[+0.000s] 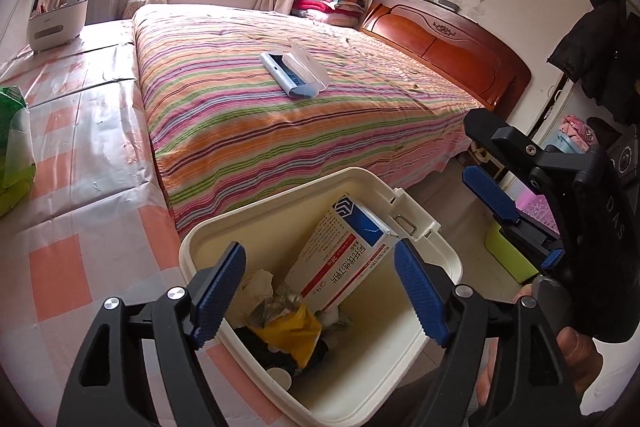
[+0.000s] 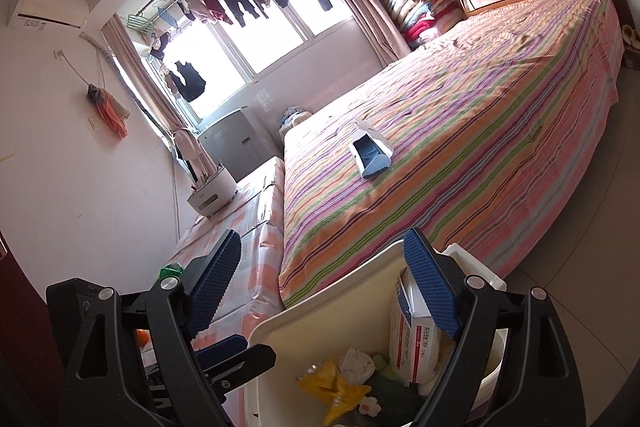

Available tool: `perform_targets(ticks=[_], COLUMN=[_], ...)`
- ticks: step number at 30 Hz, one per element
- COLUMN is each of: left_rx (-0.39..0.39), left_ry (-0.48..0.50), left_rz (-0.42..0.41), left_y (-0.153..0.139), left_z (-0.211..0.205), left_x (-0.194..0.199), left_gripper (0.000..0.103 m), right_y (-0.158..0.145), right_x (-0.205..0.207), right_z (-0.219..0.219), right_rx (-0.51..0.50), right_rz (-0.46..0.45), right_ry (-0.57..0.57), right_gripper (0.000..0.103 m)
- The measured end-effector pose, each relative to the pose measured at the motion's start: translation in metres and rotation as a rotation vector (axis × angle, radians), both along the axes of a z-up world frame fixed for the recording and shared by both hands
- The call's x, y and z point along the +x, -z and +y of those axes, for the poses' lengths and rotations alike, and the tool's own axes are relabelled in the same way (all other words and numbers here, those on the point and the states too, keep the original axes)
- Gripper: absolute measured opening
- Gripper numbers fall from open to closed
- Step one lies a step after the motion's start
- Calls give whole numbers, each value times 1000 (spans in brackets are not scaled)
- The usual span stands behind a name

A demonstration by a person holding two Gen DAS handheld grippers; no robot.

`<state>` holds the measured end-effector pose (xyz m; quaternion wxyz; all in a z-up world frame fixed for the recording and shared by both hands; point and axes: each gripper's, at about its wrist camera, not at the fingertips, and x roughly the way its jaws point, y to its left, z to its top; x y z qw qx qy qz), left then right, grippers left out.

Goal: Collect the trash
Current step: 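Move both open tools back over the checked table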

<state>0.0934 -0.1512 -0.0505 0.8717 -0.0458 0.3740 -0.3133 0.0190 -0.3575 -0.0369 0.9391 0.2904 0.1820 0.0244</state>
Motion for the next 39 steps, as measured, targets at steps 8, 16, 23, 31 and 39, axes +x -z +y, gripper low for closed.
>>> perform_targets(ticks=[8, 16, 23, 31, 39], left_rx=[10, -4, -16, -11, -19], left_ry=[-20, -74, -136, -214, -310], left_rz=[9, 21, 26, 2, 1], left_y=[-2, -5, -10, -20, -21], left_z=[6, 27, 51, 88, 132], left_x=[1, 4, 8, 9, 11], left_gripper=[78, 78, 78, 78, 78], right_y=[1, 1, 0, -5, -6], right_x=[2, 8, 16, 28, 41], right_z=[3, 14, 30, 57, 87], right_rx=[5, 0, -10, -30, -56], right_rz=[5, 12, 22, 22, 33], right_ry=[-9, -41, -71, -131, -195], right_gripper=[82, 82, 82, 83, 83])
